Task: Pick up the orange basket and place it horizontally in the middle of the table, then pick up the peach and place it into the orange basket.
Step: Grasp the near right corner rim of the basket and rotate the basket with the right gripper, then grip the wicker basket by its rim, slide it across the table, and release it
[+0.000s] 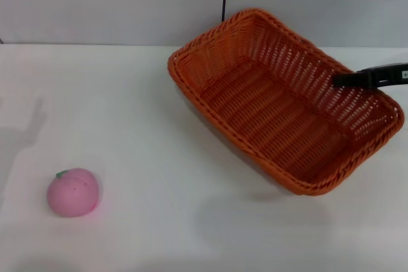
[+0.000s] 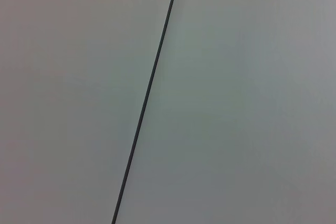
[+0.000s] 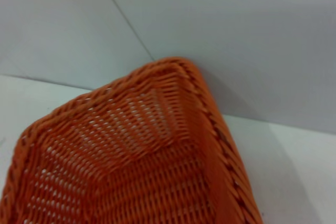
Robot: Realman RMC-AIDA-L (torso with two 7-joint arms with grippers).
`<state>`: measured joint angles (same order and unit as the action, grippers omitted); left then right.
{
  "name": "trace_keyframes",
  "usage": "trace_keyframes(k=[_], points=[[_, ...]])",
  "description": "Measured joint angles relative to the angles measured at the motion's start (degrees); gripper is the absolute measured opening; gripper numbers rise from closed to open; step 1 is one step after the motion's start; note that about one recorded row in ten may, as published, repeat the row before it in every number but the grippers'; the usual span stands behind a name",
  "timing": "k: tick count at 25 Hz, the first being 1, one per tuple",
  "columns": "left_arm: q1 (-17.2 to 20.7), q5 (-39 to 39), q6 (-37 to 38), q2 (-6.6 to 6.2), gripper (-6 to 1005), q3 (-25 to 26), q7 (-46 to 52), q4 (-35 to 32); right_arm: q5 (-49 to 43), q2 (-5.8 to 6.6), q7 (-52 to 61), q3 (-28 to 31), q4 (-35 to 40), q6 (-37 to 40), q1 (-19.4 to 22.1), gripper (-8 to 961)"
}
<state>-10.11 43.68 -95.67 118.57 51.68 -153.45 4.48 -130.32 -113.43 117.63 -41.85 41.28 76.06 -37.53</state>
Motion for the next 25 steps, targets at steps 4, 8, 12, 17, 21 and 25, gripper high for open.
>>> trace_keyframes(k=[4,8,12,17,21,25], points=[[0.0,0.0,0.0,0.0,829,0.0,0.0,0.0,0.0,-0.48,-3.0,0.0,5.0,3.7,1.0,207],[0.1,0.0,0.0,0.0,829,0.0,-0.1,-0.1,0.1,0.05,-6.1,0.1,9.8,9.6,1.2,163],[0.4,0.0,0.0,0.0,829,0.0,-0.4,0.0,0.5,0.52,-15.5,0.2,14.4,16.7,0.7,167],[0.5,0.0,0.0,-0.03,829,0.0,-0.5,0.0,0.5,0.97,-23.9,0.2,16.0,20.6,-0.5,171],[1.5,0.0,0.0,-0.01,829,-0.8,-0.5,0.0,0.6,1.49,-28.8,0.1,15.9,21.5,-1.6,175],[1.8,0.0,0.0,0.02,829,-1.4,-0.5,0.0,0.3,1.78,-33.1,-1.6,15.4,21.9,-2.9,179]])
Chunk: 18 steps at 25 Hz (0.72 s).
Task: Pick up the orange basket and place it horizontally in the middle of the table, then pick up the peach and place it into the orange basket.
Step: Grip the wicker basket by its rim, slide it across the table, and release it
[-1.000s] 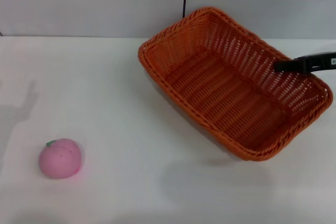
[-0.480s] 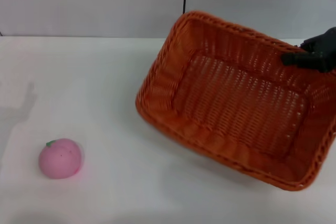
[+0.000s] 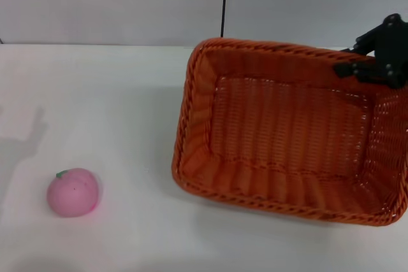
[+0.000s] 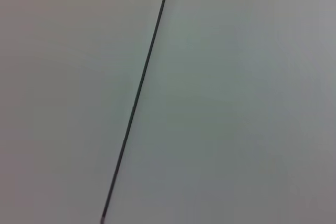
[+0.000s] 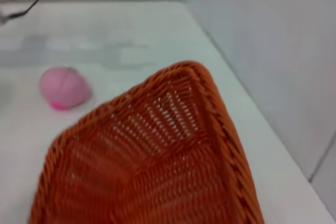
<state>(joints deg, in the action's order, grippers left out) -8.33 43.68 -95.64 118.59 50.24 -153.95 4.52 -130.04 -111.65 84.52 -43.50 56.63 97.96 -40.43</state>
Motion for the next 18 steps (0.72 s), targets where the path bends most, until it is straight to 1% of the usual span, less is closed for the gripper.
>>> trace_keyframes(k=[1,2,3,4,10,11,12,13,14,16,17,18], points=[[1.0,0.0,0.0,0.07,829,-1.7,0.0,1.2,0.0,0.07,-1.3,-1.1,0.0,-0.1,-0.2,180],[1.5,0.0,0.0,0.12,829,-1.9,0.0,2.2,-0.1,0.03,-3.8,-2.6,-0.2,-0.5,-0.4,181],[1.8,0.0,0.0,0.15,829,-2.0,0.0,3.1,-0.1,0.03,-3.8,-2.6,-0.2,-0.5,-0.4,182],[1.8,0.0,0.0,0.15,829,-2.0,0.0,3.1,-0.4,-0.14,-6.1,-3.4,-0.7,-0.8,-0.8,183],[2.2,0.0,0.0,0.24,829,-3.1,0.1,4.7,-3.7,-0.46,-9.5,-3.7,-3.0,-2.7,-2.1,188],[2.3,0.0,0.1,0.24,829,-3.5,0.2,5.0,-4.3,-0.61,-10.2,-3.7,-3.1,-3.6,-2.2,189],[2.3,0.0,0.1,0.25,829,-3.6,0.3,5.1,-4.9,-1.08,-11.5,-3.8,-3.2,-5.3,-2.1,190],[2.3,0.0,0.1,0.25,829,-3.6,0.3,5.1,-4.9,-1.08,-11.5,-3.8,-3.2,-5.3,-2.1,191],[2.3,0.0,0.1,0.25,829,-3.7,0.4,5.1,-5.0,-1.72,-13.3,-3.9,-2.9,-6.8,-1.6,192],[2.4,0.0,0.1,0.3,829,-4.2,0.4,5.3,-5.0,-1.92,-14.1,-3.9,-2.8,-7.3,-1.5,194],[2.5,0.0,0.1,0.33,829,-4.6,0.5,5.7,-5.0,-2.49,-15.8,-3.9,-2.6,-8.3,-1.2,195],[2.5,0.0,0.1,0.33,828,-4.6,0.5,5.7,-5.0,-2.49,-15.8,-3.9,-2.6,-8.3,-1.2,196]])
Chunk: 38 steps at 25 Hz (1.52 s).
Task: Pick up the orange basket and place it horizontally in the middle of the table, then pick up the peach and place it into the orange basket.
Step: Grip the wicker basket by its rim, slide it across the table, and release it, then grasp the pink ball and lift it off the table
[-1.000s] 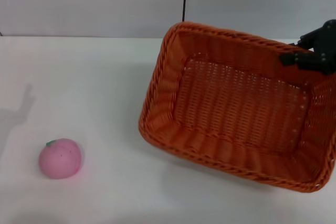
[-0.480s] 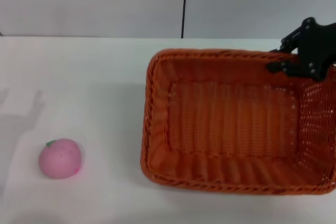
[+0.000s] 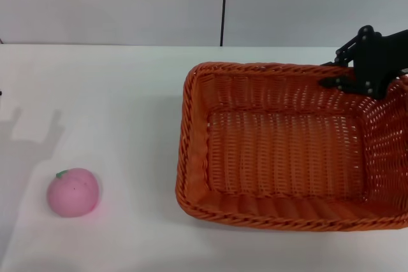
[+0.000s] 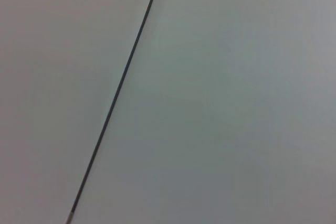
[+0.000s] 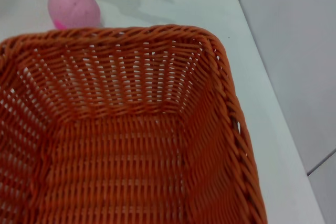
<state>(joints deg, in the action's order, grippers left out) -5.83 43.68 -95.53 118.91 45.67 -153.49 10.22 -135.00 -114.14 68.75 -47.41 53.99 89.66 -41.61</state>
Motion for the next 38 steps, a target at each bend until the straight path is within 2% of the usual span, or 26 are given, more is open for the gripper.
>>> trace_keyframes(k=[7,9,14,19,23,25,26,28,29,30,31,32,34,35,38], points=[[0.2,0.0,0.0,0.01,828,-1.0,-0.3,0.2,0.1,-1.5,-0.9,-0.4,-1.0,-1.5,-0.6,202],[0.2,0.0,-0.1,0.01,828,-1.4,-0.4,0.2,0.2,-1.94,-0.4,-1.0,-2.3,-4.6,-0.8,204],[0.0,0.0,-0.1,-0.11,828,-1.4,-0.4,0.2,0.1,-2.07,0.1,-1.1,-3.2,-7.4,-0.8,209],[-0.4,0.0,0.1,-0.3,828,-1.4,-0.4,0.2,0.3,-2.67,0.9,-0.6,-1.6,-7.1,-0.4,406],[-0.4,0.0,-0.3,-0.46,828,-1.4,-0.2,0.2,2.1,-3.31,2.0,-0.4,0.2,-6.8,0.8,499],[-0.4,-0.1,-1.2,-0.75,828,-2.2,0.7,-0.5,7.0,-4.02,4.2,0.1,3.7,-5.3,3.7,545],[-0.3,-0.1,-1.8,-0.94,828,-2.8,1.7,-1.3,7.0,-4.02,4.2,0.1,3.7,-5.3,3.7,545],[-0.8,0.0,-3.7,-1.33,828,-4.4,4.8,-3.8,13.6,-4.57,5.4,1.4,6.5,-3.9,7.3,545],[-1.4,-0.1,-5.2,-1.55,828,-5.8,7.0,-6.1,23.2,-4.81,6.1,2.3,8.0,-3.0,11.7,545],[-1.9,-0.1,-6.8,-1.8,828,-7.0,9.3,-8.2,23.2,-4.81,6.1,2.3,8.0,-3.0,11.7,545],[-3.1,-0.1,-9.6,-2.12,828,-9.7,13.2,-12.5,29.8,-4.86,6.3,2.3,7.9,-2.7,14.1,545],[-3.1,-0.1,-9.6,-2.12,828,-9.7,13.2,-12.5,36.3,-4.87,6.2,2.2,7.2,-2.6,16.7,545],[-6.0,-0.1,-14.6,-2.71,828,-19.9,23.1,-24.3,50.8,-4.88,4.2,1.8,3.8,-2.2,21.8,545],[-6.0,-0.1,-14.6,-2.71,828,-19.9,23.1,-24.3,55.9,-4.91,2.9,1.8,1.8,-1.6,23.6,544],[-7.3,-0.1,-15.4,-2.76,828,-28.8,28.2,-30.8,69.1,-4.93,-1.4,1.9,-6.2,1.9,28.4,544]])
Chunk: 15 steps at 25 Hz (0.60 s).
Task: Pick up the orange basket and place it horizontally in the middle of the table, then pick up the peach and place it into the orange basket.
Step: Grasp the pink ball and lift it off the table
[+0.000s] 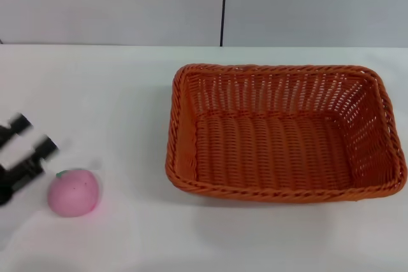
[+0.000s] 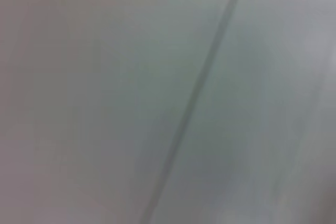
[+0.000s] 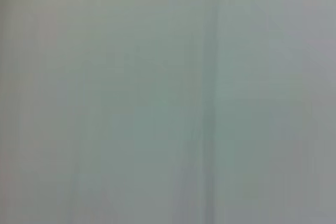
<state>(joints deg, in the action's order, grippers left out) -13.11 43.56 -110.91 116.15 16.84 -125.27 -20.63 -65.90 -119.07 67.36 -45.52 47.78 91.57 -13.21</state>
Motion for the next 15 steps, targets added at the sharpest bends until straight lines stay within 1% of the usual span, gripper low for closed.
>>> trace_keyframes(k=[1,2,5,6,7,10,11,13,15], points=[[-0.3,0.0,0.1,0.41,827,-5.1,1.2,-3.0,4.1,-0.01,-2.1,0.6,-4.6,2.6,1.8,544],[-0.3,0.0,0.1,0.41,827,-5.1,1.2,-3.0,4.1,-0.01,-2.1,0.6,-4.6,2.6,1.8,544],[-0.3,0.0,0.6,1.28,827,-11.6,1.4,-6.7,6.2,-0.01,-3.5,1.8,-9.7,4.6,3.4,544],[-0.2,0.0,0.6,1.39,827,-12.9,1.4,-7.5,6.5,-0.02,-3.6,2.1,-11.9,5.4,3.7,544],[-0.1,0.0,0.6,1.53,827,-14.9,1.5,-8.6,6.5,-0.02,-3.6,2.1,-11.9,5.4,3.7,544],[0.1,0.0,0.8,1.58,827,-17.1,1.7,-9.9,6.8,-0.02,-4.4,2.2,-14.2,5.9,3.7,545],[0.3,0.1,1.7,1.64,827,-17.3,0.2,-10.2,7.0,-0.02,-5.0,2.3,-15.8,6.4,3.4,545],[0.5,0.2,2.2,1.7,827,-17.2,-0.6,-10.2,7.0,-0.02,-5.1,2.3,-16.4,6.5,3.2,545],[0.8,0.5,4.3,1.95,827,-16.3,-3.5,-9.5,7.0,-0.02,-5.2,2.5,-17.5,6.7,2.8,544]])
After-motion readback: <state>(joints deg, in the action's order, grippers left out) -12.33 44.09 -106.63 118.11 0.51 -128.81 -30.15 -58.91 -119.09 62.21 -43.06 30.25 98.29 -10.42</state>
